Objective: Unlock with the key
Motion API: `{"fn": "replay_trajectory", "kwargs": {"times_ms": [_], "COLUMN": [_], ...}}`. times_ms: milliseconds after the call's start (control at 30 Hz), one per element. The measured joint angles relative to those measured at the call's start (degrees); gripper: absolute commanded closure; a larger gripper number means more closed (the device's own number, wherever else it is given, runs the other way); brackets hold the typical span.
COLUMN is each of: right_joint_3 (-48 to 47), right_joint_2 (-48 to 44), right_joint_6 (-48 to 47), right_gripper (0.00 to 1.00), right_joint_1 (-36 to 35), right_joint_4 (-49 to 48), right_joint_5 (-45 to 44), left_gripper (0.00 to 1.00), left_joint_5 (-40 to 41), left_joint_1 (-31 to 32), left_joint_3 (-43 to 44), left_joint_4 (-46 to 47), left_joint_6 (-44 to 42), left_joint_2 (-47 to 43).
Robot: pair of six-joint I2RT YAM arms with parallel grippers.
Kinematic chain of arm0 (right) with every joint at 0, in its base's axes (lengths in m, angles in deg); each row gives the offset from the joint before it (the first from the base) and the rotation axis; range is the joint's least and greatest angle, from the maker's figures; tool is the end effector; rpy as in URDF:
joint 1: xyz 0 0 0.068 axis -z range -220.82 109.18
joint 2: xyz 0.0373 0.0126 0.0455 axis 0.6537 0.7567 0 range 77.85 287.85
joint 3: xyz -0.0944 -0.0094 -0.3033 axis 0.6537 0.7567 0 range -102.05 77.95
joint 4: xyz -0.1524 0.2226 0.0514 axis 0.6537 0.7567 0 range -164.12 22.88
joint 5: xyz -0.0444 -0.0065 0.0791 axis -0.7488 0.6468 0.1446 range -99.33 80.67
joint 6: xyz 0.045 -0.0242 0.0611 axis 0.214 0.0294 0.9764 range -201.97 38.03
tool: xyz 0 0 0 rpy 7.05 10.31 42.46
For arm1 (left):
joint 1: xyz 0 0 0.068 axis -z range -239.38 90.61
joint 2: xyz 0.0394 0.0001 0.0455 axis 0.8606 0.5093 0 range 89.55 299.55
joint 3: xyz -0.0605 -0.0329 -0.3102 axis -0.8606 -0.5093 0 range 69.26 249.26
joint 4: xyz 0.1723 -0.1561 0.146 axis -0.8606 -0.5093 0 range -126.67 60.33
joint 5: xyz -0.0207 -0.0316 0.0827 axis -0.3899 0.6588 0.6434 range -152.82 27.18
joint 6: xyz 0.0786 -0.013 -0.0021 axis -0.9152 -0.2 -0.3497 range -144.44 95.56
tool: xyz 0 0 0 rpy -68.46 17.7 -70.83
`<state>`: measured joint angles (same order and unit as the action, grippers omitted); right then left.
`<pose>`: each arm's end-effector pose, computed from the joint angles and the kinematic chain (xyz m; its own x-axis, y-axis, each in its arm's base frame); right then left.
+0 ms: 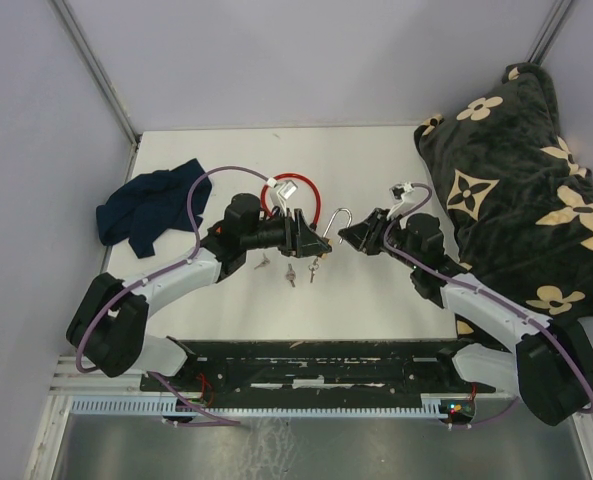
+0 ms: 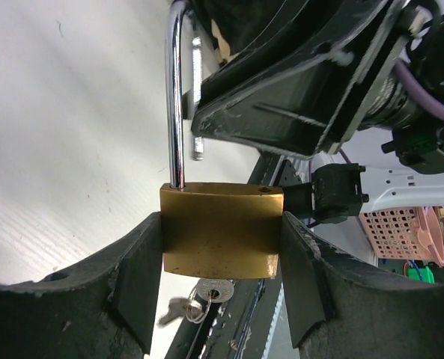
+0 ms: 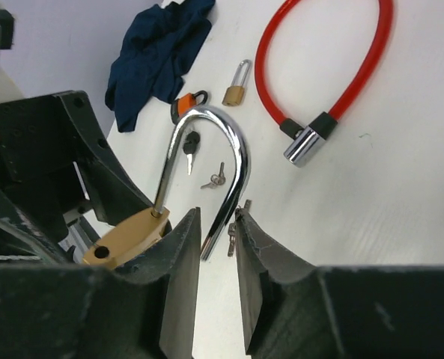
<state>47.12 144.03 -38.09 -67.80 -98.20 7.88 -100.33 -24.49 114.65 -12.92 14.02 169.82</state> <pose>0.2381 0.1439 0.2692 -0.6050 0.4350 -0.6669 -0.3781 0.5801 0.7214 0.2520 -0.2267 0.2803 -0.7774 -0.0592 -0.6262 0.5682 0.3610 -0.7395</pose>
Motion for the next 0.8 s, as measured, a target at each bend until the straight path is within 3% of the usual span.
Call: {"fn": "replay_trajectory", "kwargs": {"times_ms": [300,533,800], "right_joint_3": [0.72,-0.46,-0.57], "right_joint_2": [-0.44,2.01,-11.58], "right_joint_6": [-3.8,-6.99,-13.57], "right_gripper": [0.65,0.51,0.43], "right_joint_1": [0.0,0.0,0.0], "right_joint_4": [3.34,6.49,21.84], "right_joint_5": [-1.25,-3.41,-15.34], "left_gripper": [0.97,0.97,0.97], "left_joint_5": [-2.51,-3.17,6.71], "left_joint_1": [0.02,0.57,2.71], "left_joint_3": [-0.02,-0.02,5.75], "left_joint_4": [6.54,7.98,-5.68], "left_joint_6": [3.23,4.22,-0.83], "left_joint_2": [-0.07,-0.02,5.11]}}
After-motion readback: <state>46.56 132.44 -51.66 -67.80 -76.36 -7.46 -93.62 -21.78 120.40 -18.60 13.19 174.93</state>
